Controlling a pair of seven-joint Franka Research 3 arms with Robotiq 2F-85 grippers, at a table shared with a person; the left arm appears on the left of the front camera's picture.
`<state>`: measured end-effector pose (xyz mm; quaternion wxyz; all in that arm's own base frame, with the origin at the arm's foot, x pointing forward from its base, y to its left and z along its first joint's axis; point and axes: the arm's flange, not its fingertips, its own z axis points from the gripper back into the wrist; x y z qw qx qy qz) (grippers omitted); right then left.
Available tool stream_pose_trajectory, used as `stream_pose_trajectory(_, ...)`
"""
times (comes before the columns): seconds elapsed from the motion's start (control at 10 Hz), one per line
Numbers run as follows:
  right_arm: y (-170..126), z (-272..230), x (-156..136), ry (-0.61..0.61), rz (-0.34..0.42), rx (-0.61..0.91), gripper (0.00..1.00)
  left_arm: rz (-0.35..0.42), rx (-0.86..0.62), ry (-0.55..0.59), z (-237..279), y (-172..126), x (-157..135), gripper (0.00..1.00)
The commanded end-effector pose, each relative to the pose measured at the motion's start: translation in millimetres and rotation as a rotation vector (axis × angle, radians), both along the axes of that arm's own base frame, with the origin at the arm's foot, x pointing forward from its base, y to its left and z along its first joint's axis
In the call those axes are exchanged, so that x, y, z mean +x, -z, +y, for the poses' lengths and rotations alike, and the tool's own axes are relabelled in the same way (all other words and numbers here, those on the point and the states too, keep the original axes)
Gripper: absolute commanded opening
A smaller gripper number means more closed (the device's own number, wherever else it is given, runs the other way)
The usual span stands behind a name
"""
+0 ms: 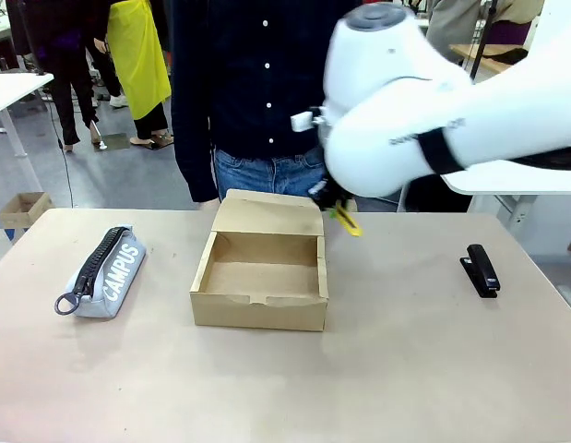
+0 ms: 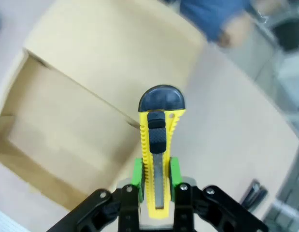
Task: Pack the items into the box.
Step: Pick up the item specified by the human and place it in the Mailer Box.
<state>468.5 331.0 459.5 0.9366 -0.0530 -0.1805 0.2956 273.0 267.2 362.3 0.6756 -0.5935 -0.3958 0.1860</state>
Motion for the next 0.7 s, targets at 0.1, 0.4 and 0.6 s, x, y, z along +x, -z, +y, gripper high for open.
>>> stream_pose_trajectory(0.1,10.7,59.1,22.1,-0.517,0.041,0.029,0.27,-0.017,-0.018,-0.006,-1.0,-3.5,-0.3,1.00)
stream_pose_trajectory(0.4,33.6,90.6,6.6,-0.867,0.082,-0.005,0.27,-0.017,-0.018,-0.006,-1.0,-3.5,-0.3,1.00)
stream_pose_trajectory(0.6,43.2,88.4,-7.2,-0.975,0.214,-0.064,0.27,-0.017,-0.018,-0.006,-1.0,-3.5,-0.3,1.00)
